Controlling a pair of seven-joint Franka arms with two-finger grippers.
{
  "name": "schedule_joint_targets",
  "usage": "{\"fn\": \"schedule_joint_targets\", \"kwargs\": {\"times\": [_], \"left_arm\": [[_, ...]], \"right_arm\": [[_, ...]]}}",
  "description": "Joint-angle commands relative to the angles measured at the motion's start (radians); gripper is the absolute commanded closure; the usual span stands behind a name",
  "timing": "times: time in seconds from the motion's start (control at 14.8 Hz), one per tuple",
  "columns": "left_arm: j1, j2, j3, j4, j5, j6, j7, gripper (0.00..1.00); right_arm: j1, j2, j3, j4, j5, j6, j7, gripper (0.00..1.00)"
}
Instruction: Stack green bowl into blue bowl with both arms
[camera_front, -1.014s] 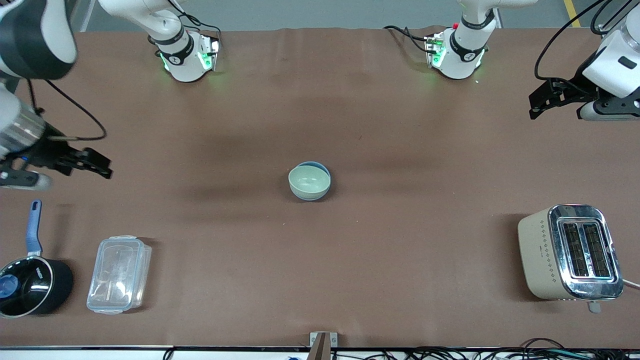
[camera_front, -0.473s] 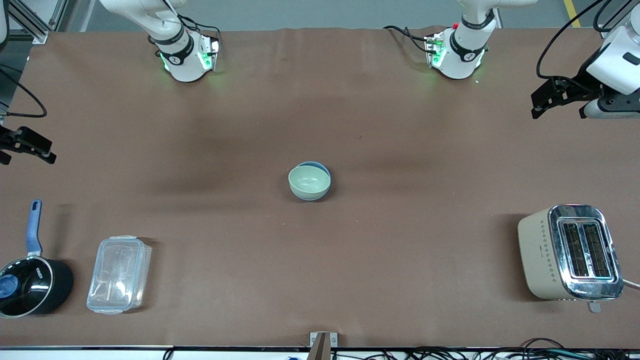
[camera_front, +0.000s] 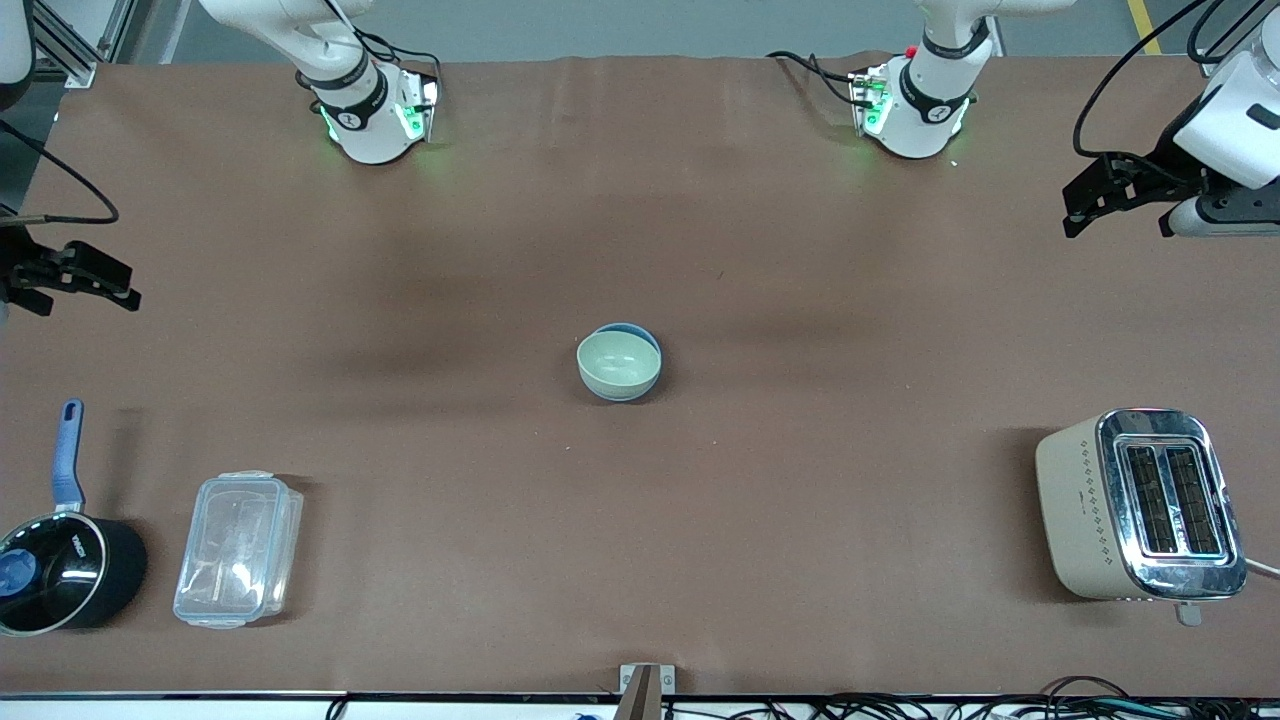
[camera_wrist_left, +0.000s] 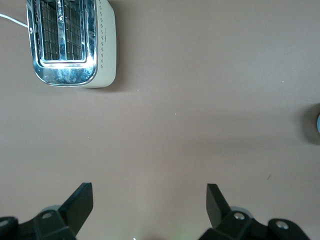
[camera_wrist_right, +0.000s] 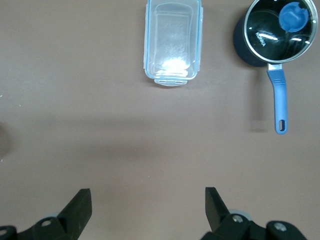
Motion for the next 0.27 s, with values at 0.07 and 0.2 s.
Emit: {"fn": "schedule_joint_targets", "kwargs": {"times": [0.07,0.2], "left_arm": [[-0.001,0.012,0.002,0.028,-0.004,-0.027,0.012,0.00],[-0.001,0.011,0.002,0.028,-0.006,-0.027,0.014,0.00]], "right_arm": [[-0.170,-0.019,0.180,-0.013,-0.008,-0.019,0.031,0.00],[-0.194,-0.022,0.225,-0.013,-0.008,-0.036,0.042,0.00]]}}
